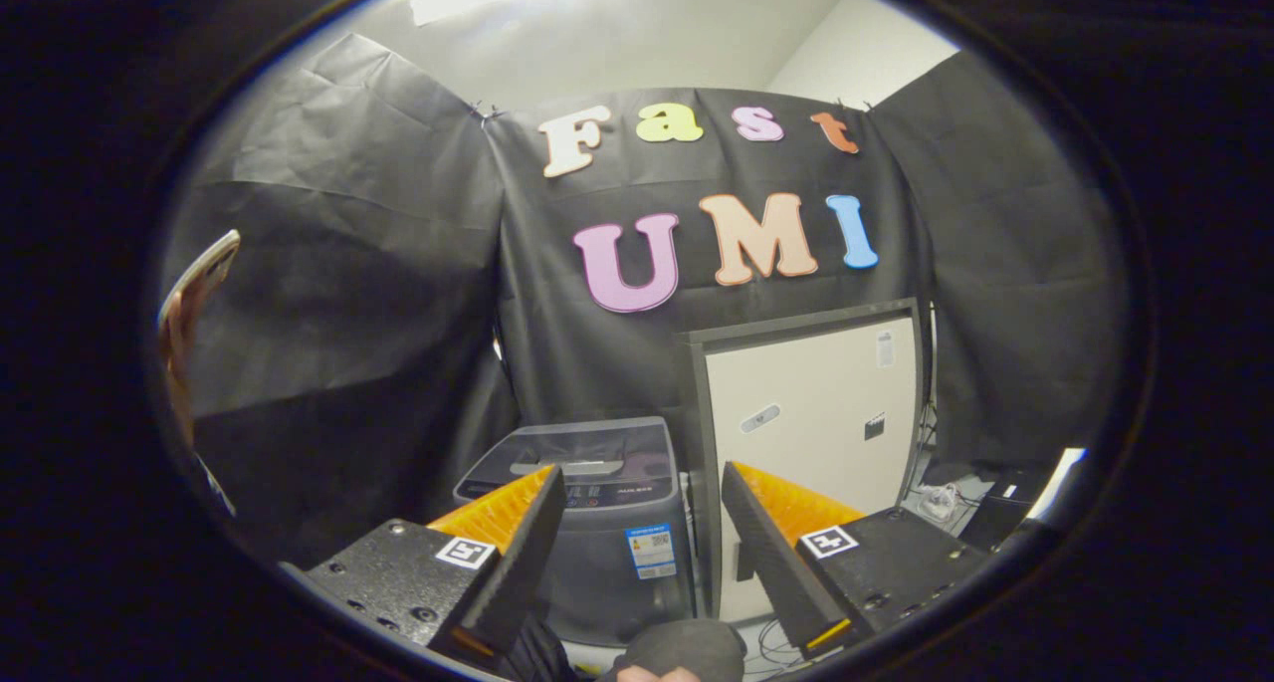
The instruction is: Put the clothes into the washing machine and then close the washing machine lid.
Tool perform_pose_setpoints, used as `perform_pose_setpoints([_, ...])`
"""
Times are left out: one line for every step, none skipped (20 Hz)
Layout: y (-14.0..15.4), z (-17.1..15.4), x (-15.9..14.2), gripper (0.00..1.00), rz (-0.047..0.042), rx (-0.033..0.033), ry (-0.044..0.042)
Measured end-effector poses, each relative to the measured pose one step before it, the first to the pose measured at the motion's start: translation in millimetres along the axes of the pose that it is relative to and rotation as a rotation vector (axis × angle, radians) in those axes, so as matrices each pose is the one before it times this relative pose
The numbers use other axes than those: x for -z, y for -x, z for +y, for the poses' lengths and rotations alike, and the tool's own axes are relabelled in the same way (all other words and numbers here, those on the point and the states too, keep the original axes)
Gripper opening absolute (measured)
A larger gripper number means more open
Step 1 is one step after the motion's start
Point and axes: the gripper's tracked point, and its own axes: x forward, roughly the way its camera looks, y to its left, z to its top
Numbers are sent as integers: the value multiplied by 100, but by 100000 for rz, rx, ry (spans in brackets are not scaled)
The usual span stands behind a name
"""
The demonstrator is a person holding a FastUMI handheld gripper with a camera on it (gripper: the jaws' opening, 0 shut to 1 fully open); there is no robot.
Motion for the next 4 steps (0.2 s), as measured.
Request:
perform_pose_setpoints([105,-278,203,96,182,382,221])
perform_pose_setpoints([209,-235,270,96,327,564,-333])
perform_pose_setpoints([-50,-16,235,96,-163,72,-449])
perform_pose_setpoints([-12,-11,140,96,267,-60,-201])
